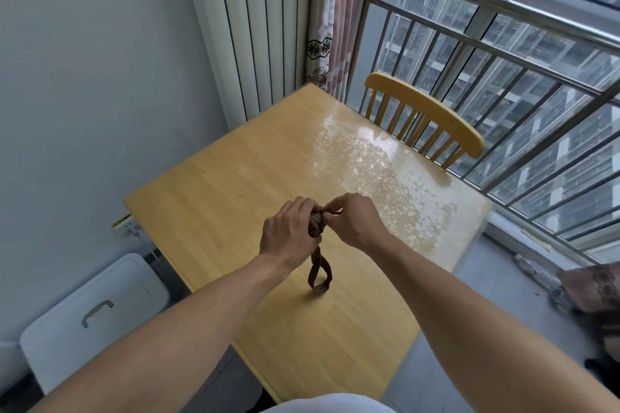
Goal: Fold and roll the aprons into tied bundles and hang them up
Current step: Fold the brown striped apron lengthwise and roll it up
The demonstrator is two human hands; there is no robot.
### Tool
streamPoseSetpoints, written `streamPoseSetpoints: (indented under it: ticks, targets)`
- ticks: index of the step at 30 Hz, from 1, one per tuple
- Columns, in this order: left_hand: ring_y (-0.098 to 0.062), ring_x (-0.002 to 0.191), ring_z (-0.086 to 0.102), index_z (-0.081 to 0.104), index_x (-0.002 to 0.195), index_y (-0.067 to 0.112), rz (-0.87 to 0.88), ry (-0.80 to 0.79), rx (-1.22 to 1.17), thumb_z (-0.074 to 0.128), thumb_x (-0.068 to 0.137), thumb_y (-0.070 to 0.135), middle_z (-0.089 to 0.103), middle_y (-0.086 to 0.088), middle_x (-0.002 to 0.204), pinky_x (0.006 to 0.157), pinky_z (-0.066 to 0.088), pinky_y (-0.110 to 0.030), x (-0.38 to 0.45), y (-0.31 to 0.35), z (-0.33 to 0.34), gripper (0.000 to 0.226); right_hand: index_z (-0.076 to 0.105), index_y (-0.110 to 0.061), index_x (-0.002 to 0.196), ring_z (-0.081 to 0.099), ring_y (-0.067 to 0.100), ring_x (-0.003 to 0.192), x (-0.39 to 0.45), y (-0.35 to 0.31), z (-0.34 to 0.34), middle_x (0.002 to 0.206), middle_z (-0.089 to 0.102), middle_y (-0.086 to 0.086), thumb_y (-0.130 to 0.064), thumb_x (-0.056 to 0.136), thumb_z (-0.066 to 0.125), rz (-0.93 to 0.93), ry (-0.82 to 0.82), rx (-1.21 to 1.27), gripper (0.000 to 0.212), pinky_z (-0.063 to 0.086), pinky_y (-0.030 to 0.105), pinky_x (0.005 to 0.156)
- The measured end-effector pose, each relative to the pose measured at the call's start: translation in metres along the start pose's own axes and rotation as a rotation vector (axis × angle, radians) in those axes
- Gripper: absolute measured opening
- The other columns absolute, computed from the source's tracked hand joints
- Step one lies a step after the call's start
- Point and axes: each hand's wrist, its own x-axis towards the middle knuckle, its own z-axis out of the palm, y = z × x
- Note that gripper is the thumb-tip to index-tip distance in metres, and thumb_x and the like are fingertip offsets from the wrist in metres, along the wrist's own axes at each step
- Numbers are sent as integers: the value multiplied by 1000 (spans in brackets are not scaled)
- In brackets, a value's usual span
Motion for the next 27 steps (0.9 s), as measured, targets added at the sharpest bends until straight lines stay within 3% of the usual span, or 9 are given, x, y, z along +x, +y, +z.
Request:
streamPoseSetpoints:
  ticks: [3, 6, 12, 18, 20, 23, 27]
  targets:
    - [-14, 86, 63, 60, 108, 25, 30, 56, -26, 84, 77, 32, 62, 12, 99, 56, 40, -29, -1, -3, 2, 40, 82, -16, 95, 68, 10, 74, 1, -2, -5, 82, 76, -1, -11, 88, 69, -26, -2, 34, 16, 53, 24, 60]
    - [-12, 85, 63, 61, 110, 27, 70, 122, -40, 85, 77, 36, 63, 13, 99, 52, 40, -26, 0, -3, 1, 41, 82, -19, 87, 58, 7, 52, 3, 1, -12, 68, 72, -4, -11, 86, 72, 98, 11, 270, 13, 46, 22, 48]
    - [-13, 88, 63, 60, 113, 27, 86, 114, -20, 83, 80, 39, 63, 13, 102, 53, 43, -27, 5, 2, -2, 42, 75, -17, 85, 62, 11, 66, 6, 6, -15, 78, 73, -2, -10, 84, 75, 146, 16, 472, 7, 48, 28, 59]
    - [-13, 98, 64, 61, 120, 27, 67, 91, -72, 81, 81, 38, 66, 13, 112, 63, 51, -31, 10, 11, -12, 44, 66, -8, 99, 49, 14, 57, 7, 8, -24, 63, 59, 2, -2, 86, 71, 256, -46, 793, 16, 31, 24, 48]
    - [-9, 106, 61, 60, 125, 32, 25, -42, -246, 78, 83, 39, 64, 17, 119, 75, 52, -31, 12, 11, -17, 47, 64, -12, 96, 48, 15, 58, 8, 10, -27, 65, 57, 5, -3, 86, 73, 278, -59, 826, 16, 29, 25, 48]
    - [-6, 110, 65, 72, 119, 28, -222, -207, -734, 70, 93, 28, 69, 18, 114, 92, 56, -27, 17, 13, -24, 26, 62, -15, 93, 50, 16, 61, 7, 15, -30, 68, 60, 5, -7, 85, 78, 257, -57, 779, 19, 31, 25, 48]
    - [-9, 96, 72, 81, 109, 17, -416, -169, -768, 75, 91, 26, 78, 6, 104, 83, 62, -32, 23, 15, -22, 20, 59, -14, 97, 68, 18, 72, 4, 16, -27, 81, 77, 8, -11, 88, 79, 178, -67, 686, 22, 47, 27, 55]
